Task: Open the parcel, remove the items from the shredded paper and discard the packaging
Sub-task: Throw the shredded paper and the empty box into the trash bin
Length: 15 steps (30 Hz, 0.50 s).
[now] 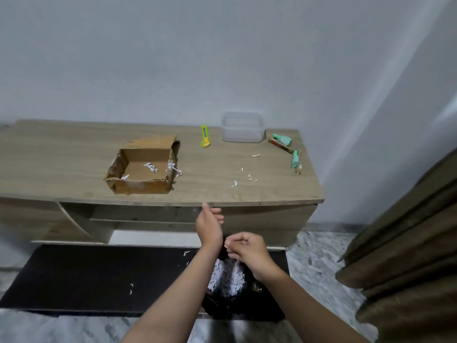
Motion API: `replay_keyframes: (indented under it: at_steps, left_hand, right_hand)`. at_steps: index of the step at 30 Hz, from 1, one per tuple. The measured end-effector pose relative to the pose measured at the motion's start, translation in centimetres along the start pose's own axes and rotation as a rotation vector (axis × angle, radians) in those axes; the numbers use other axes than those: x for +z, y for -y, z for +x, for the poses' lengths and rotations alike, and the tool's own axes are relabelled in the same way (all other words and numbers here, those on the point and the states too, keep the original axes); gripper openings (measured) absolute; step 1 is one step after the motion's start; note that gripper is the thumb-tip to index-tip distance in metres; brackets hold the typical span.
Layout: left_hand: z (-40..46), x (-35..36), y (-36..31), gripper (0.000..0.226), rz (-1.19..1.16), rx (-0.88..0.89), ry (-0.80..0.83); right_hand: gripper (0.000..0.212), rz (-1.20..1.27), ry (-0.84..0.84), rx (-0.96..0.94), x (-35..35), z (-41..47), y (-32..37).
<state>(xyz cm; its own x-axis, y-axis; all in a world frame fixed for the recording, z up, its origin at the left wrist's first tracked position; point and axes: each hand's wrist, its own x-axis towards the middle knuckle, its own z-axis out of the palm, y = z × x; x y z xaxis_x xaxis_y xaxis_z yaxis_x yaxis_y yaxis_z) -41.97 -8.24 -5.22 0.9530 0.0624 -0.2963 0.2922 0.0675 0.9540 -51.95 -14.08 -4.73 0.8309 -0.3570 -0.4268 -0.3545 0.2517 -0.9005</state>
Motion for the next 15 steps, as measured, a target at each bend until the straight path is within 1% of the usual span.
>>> replay_keyframes:
  at_steps: [3, 5, 7, 9, 10, 12, 14, 15]
  left_hand:
    - [0.7, -0.3, -0.2, 0.048, 0.064, 0.058, 0.021]
    - [1.3, -0.5, -0.4, 0.043, 0.143, 0.125, 0.024]
    - [1.9, -0.5, -1.1, 0.040, 0.222, 0.209, 0.024]
    - [2.8, -0.4, -1.7, 0.036, 0.284, 0.277, 0.029]
    - [3.3, -0.2, -2.0, 0.036, 0.318, 0.317, 0.035]
    - [4.8, 0.1, -2.2, 0.033, 0.414, 0.399, 0.033]
    - [6.4, 0.7, -2.3, 0.025, 0.505, 0.454, 0.026]
    - [7.1, 1.0, -2.6, 0.022, 0.542, 0.468, 0.030]
  right_hand:
    - [0.015, -0.123, -0.043, -0.027, -0.5, 0.9, 0.8]
    - [0.021, -0.289, -0.051, -0.034, -0.9, 2.1, 1.0]
    - [0.027, -0.510, -0.021, -0.029, -1.6, 3.6, 1.2]
    - [0.029, -0.721, -0.003, -0.066, -2.2, 5.1, 1.9]
    - [0.028, -0.788, -0.015, -0.097, -2.5, 5.8, 2.4]
    - [0.032, -0.845, -0.049, -0.172, -3.0, 7.1, 3.7]
    - [0.034, -0.813, -0.082, -0.254, -3.4, 8.6, 5.1]
    - [0.031, -0.778, -0.108, -0.299, -3.7, 9.5, 5.9]
